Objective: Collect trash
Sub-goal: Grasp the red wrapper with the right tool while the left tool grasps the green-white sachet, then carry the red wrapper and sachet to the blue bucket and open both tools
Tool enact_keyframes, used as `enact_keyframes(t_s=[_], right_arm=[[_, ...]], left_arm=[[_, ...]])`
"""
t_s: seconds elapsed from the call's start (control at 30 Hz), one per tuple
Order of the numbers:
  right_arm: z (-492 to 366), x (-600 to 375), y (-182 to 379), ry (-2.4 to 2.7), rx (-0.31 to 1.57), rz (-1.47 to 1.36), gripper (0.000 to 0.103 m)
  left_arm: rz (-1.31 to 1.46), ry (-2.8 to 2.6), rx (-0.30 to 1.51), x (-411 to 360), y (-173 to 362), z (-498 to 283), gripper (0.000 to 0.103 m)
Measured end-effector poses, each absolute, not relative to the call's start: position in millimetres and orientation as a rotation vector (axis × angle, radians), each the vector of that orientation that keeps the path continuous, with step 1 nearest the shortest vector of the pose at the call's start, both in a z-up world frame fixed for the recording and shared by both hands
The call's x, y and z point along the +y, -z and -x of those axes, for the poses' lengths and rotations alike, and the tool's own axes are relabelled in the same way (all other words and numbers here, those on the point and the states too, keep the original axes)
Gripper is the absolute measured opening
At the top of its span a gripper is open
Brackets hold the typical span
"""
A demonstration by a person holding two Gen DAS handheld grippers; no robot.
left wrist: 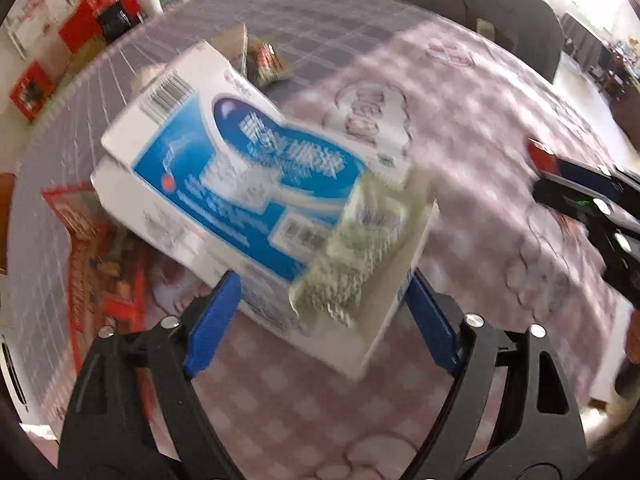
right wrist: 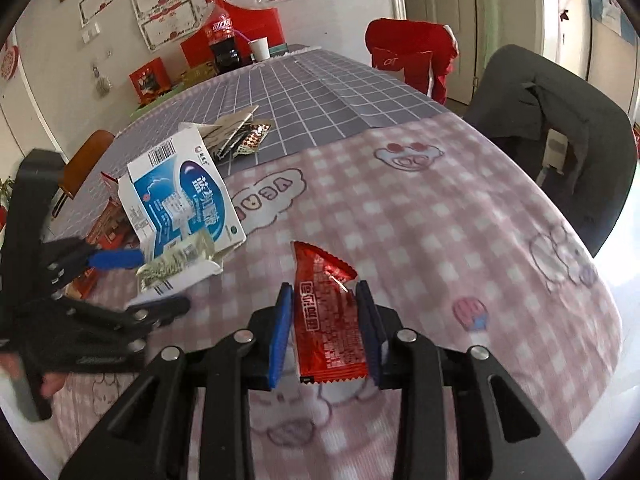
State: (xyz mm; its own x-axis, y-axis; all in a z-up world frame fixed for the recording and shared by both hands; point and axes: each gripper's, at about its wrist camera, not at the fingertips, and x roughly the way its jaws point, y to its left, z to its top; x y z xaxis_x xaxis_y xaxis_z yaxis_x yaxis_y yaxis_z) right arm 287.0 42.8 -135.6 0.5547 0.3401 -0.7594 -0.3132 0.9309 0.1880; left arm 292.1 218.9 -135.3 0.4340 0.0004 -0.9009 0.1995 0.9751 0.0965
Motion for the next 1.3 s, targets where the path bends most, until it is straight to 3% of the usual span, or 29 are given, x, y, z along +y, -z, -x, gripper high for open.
enact_keyframes(t_s=[0.17, 0.23, 0.37, 0.73, 0.8, 0.87, 0.93, 1.3], right_arm=[[-282.0, 32.5, 137.8, -0.371, 0.908, -0.044, 0.032], [-280.7, 29.7, 138.4, -0.365, 0.91, -0.041, 0.032], [-280.8, 25.4, 140.5, -0.36, 0.917, -0.039, 0.032], [-281.2, 26.1, 144.0, -0.366, 0.923, -0.044, 0.032], [-281.1, 25.4, 143.4, -0.365, 0.921, -0.047, 0.032], [-280.3, 24.9, 141.9, -0.365, 0.918, -0.047, 0.032], [-278.9, 23.2, 139.9, -0.365, 0.914, -0.046, 0.032], [-257.6, -5.1, 120.9, -0.343, 0.862, -0.067, 0.032]], left_arm=[[-0.151, 0.152, 1.097, 221.7, 131.9, -296.3, 0.058], [-0.126, 0.175, 1.097, 223.2, 126.0, -292.8, 0.059], [-0.057, 0.218, 1.024, 235.5, 103.0, -278.5, 0.071], [-0.11, 0.146, 1.15, 245.6, 132.1, -306.0, 0.071], [-0.097, 0.15, 1.117, 243.7, 130.4, -305.4, 0.058], [-0.072, 0.15, 1.097, 241.5, 126.5, -304.8, 0.03], [-0.074, 0.123, 1.088, 238.7, 123.5, -303.5, 0.025], [0.068, 0.129, 0.995, 236.2, 91.2, -263.7, 0.023]])
